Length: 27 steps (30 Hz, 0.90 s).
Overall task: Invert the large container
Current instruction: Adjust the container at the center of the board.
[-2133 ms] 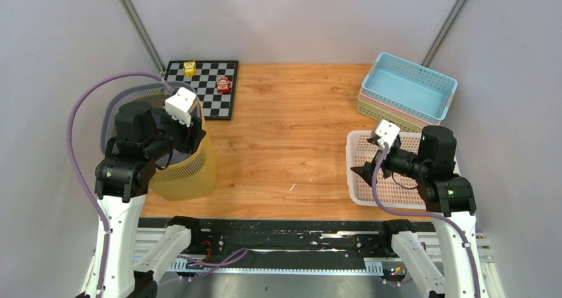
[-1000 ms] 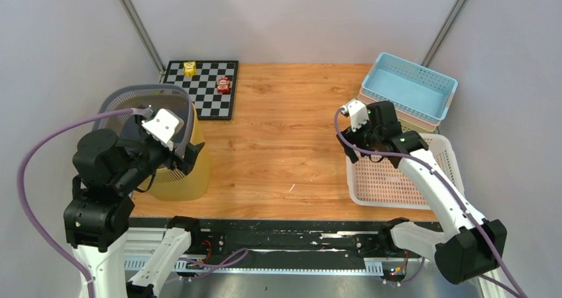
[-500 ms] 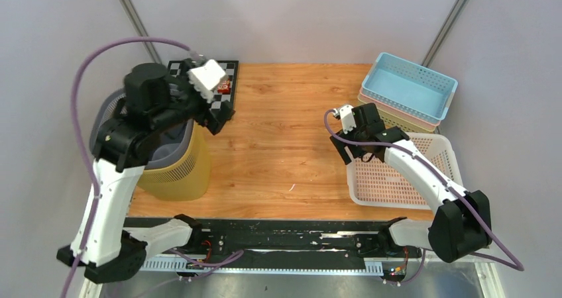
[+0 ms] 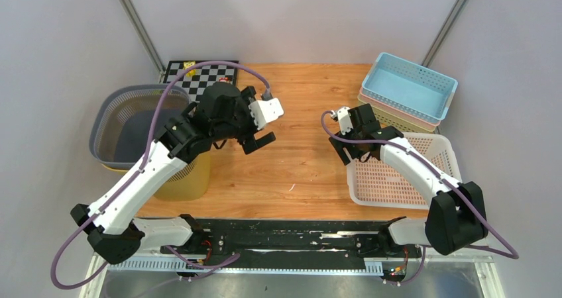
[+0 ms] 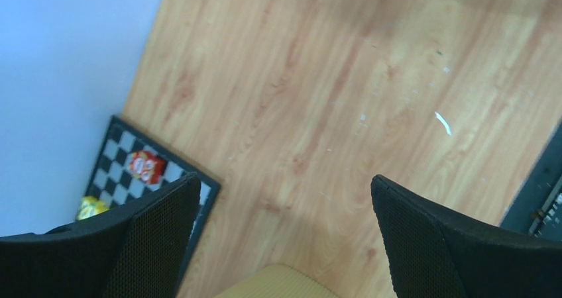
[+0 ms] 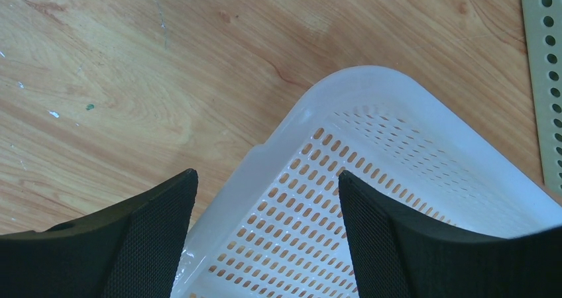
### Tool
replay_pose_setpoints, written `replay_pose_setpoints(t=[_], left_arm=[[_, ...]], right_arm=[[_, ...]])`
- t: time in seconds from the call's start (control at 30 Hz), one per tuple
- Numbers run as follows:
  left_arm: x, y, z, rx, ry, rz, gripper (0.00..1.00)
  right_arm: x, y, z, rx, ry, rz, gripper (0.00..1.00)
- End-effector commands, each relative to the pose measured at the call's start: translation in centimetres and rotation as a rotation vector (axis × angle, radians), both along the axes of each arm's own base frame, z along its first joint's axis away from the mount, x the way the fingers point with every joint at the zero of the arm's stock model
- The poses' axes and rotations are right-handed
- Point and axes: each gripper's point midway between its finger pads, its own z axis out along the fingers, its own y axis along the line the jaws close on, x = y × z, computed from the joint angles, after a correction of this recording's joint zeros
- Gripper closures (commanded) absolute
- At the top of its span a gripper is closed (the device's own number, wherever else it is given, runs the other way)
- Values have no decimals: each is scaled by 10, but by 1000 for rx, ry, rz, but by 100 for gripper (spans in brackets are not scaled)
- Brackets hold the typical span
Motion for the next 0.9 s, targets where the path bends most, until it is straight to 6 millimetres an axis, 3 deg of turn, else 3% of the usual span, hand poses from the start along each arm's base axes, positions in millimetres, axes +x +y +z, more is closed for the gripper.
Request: replay_pose_setpoints(t=[0.0,0.27,0.53,0.87], left_arm=[[-20,-23,-9,-71,-14,-179,0],[-39,-23,-41,-39,16,-281,0],[-49,-23,-59,-15,53,-330,0],[-55,-24,-62,-23,78,-343,0]], right_arm=[[-10,-1,-12,-21,43,-10,20],[-14,4,-12,16,75,-38,24],[-21,15,-17,71,127,-20,36],[-21,20,-1,110,85,2,40]])
